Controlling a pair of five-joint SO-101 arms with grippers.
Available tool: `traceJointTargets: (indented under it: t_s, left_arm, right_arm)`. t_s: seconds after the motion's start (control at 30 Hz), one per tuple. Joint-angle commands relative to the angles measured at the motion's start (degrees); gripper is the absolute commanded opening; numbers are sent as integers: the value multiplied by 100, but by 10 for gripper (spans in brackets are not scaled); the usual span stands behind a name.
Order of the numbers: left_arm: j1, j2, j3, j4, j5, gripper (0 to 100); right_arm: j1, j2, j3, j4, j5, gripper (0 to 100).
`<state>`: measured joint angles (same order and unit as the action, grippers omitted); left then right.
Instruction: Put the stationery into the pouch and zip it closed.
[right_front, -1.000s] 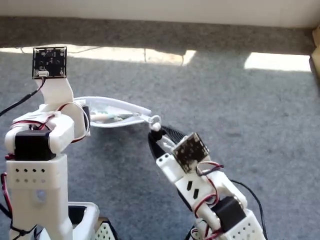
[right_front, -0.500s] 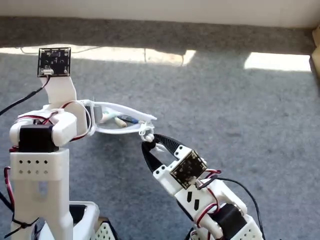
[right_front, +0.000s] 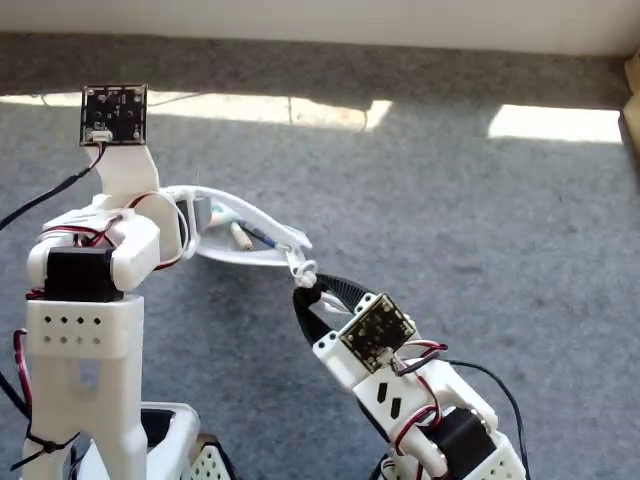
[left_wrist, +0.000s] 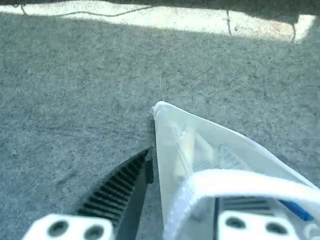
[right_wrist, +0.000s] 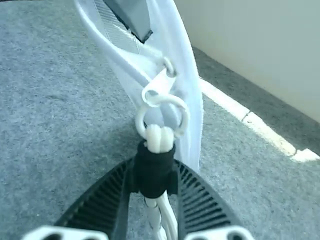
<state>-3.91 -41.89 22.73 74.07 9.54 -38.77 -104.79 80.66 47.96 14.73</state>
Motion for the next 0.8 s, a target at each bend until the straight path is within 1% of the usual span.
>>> traceJointTargets:
  t_s: [0.0, 0.07, 0.2, 0.4, 0.57, 0.67, 0.77]
  left_arm:
    - [585, -75, -40, -466, -44, 204]
    - [919, -75, -40, -651, -44, 202]
    - [1464, -31, -40, -1134, -62, 200]
    - [2035, -75, -40, -1714, -88, 200]
    - [2580, -40, -40, -1952, -782, 200]
    - [2923, -40, -40, -2022, -976, 203]
    - [3231, -40, -40, -2004, -1152, 204]
  right_arm:
    - [277, -40, -22, 48, 70, 8]
    - [356, -40, -22, 57, 70, 8]
    - [391, -40, -75, 400, 70, 8]
    - [400, -40, -75, 611, 97, 8]
    - [409, -40, -66, 611, 105, 8]
    - [444, -40, -66, 611, 105, 8]
    - [655, -40, -66, 611, 114, 8]
